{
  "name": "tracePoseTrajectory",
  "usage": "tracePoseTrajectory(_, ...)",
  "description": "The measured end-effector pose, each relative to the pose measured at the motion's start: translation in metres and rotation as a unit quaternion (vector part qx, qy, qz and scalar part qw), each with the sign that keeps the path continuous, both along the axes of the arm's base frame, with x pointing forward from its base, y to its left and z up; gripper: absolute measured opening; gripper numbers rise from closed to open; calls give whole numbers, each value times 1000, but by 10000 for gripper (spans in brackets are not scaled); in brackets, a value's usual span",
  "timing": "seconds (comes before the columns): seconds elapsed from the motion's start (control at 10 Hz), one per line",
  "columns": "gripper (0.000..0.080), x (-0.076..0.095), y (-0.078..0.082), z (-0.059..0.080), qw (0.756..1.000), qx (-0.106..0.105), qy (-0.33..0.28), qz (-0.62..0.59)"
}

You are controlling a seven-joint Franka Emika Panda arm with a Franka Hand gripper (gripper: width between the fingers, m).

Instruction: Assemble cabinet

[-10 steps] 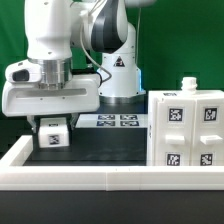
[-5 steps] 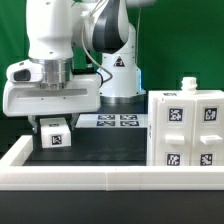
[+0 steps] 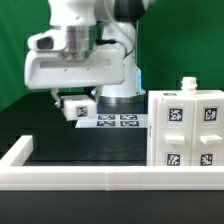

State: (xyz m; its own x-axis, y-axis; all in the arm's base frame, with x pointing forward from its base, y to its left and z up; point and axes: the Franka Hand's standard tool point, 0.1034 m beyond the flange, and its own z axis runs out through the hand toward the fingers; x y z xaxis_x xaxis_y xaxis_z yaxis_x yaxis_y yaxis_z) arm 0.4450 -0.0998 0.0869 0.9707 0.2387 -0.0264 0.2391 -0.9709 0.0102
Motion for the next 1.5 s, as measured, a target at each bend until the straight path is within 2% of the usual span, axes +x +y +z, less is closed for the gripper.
tracePoseTrajectory(0.2, 561, 10, 33, 30, 1000, 2, -7, -25)
tracePoseTrajectory(0.4, 561, 20, 77, 57, 998, 3, -6, -67)
tracePoseTrajectory(0.6, 561, 38, 108, 75, 995, 2, -6, -97)
tracePoseTrajectory(0.7, 561, 53, 127, 88, 994, 0, -2, -113)
tracePoseTrajectory(0.8, 561, 68, 137, 86, 994, -1, -7, -111)
tracePoseTrajectory(0.9, 561, 73, 139, 82, 994, -3, -5, -109)
tracePoseTrajectory(1.5, 561, 72, 141, 81, 994, -4, -2, -111)
